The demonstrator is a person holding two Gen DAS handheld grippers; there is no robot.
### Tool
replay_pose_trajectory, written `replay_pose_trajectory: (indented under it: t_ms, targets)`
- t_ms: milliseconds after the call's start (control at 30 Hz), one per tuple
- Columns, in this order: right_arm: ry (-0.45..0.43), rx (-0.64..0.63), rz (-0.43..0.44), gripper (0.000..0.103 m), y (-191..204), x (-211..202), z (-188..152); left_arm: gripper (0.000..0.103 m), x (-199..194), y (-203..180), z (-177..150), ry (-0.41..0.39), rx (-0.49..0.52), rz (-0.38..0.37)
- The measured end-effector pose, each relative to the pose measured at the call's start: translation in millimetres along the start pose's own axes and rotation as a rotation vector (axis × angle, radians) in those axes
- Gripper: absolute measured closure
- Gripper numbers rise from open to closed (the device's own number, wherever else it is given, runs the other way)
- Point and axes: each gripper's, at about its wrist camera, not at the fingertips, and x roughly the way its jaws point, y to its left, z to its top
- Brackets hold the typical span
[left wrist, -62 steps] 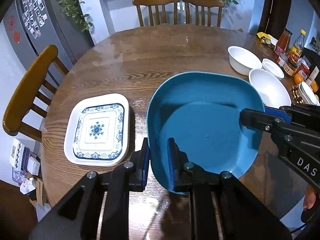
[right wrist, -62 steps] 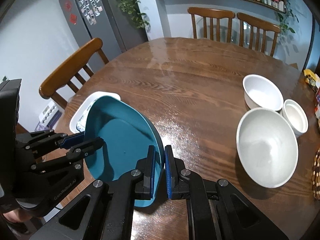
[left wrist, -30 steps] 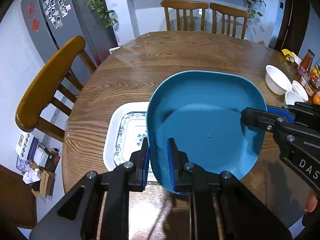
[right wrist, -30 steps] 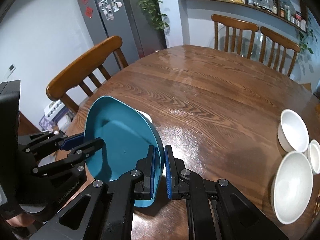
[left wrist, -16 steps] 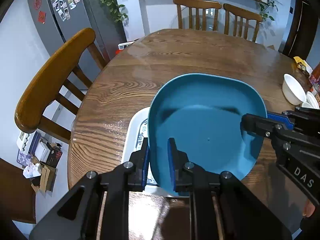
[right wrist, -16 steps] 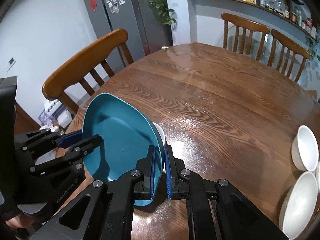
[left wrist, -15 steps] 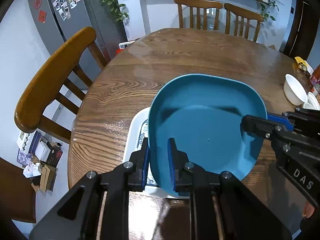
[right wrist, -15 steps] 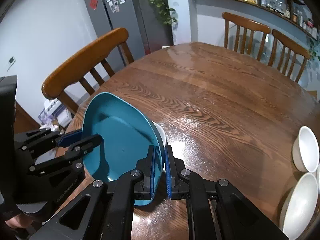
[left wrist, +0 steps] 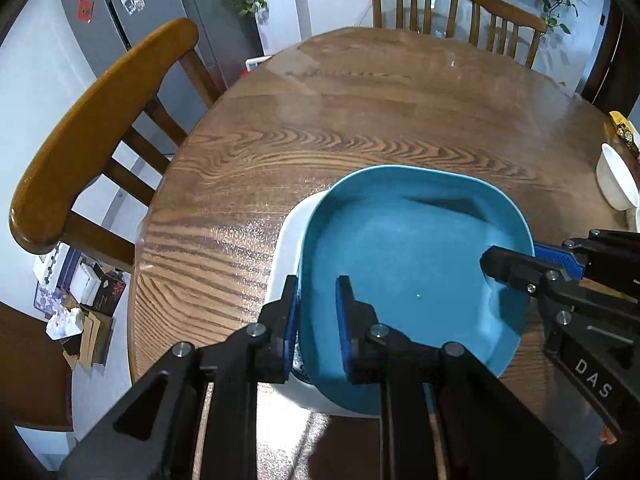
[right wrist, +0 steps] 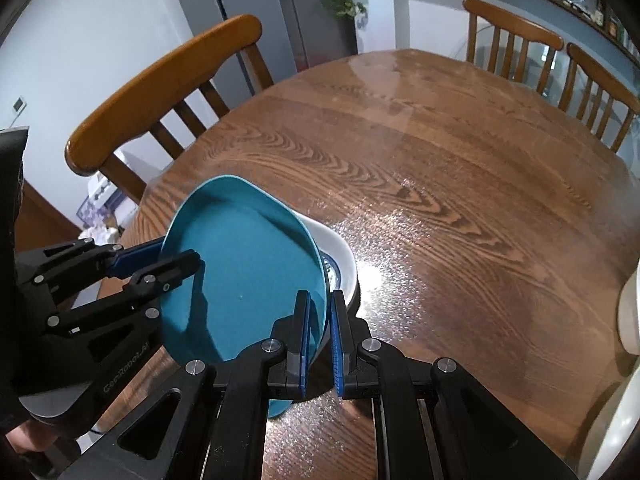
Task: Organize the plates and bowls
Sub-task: 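Lower the teal dish onto the stacked blue-patterned plates with the left tool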
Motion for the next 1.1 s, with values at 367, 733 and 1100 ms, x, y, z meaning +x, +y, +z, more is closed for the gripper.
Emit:
replay_pose_trajectory:
  t_ms: [367,733,1100]
  targets:
    - [0.037,0.015,0.019,0.092,-0.6,20.0,2.3,0.087,17.2,0.7,-0.7,0.046,0.004,0.011]
    - [0.051,-0.014,-0.001,0.091,6.8,29.4,4.5,0.084,23.2,4.2,-0.8,0.057,-0.007,0.022]
    - [0.043,-0.027,-0.023,0.091,9.8,28.6,4.7,0.084,23.7,4.0,-1.3,0.06,-0.011,0.022]
